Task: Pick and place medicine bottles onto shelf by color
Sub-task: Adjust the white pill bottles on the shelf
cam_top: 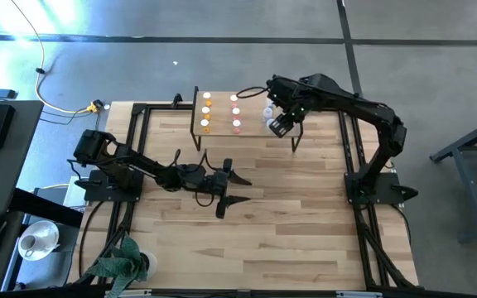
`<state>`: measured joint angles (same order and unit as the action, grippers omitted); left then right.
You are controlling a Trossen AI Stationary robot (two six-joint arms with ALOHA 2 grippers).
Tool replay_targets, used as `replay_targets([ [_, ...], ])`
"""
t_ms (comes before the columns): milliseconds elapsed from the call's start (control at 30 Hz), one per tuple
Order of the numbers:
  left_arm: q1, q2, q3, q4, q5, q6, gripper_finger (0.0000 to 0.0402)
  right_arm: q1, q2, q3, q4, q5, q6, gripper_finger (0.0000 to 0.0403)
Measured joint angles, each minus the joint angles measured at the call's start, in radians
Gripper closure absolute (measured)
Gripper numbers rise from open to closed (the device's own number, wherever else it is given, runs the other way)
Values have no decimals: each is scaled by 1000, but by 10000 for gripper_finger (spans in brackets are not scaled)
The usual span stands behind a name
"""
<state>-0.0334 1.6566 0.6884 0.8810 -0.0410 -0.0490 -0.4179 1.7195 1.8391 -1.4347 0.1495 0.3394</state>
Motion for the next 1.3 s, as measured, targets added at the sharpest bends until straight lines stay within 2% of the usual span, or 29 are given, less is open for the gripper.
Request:
replay_targets([
  [267,0,0,0,-25,0,-4,175,7,0,71,38,-27,-3,244],
  [500,0,0,0,-97,11,-44,175,60,0,78,307,-27,-61,244],
  [667,0,-54,1,-221,30,-38,175,69,0,78,454,-28,-16,244],
  [967,-4,-238,2,-441,29,-56,175,29,70,80,374,-59,9,253],
  [1300,-22,-266,2,-526,-5,-52,175,10,160,78,342,-142,-34,254],
])
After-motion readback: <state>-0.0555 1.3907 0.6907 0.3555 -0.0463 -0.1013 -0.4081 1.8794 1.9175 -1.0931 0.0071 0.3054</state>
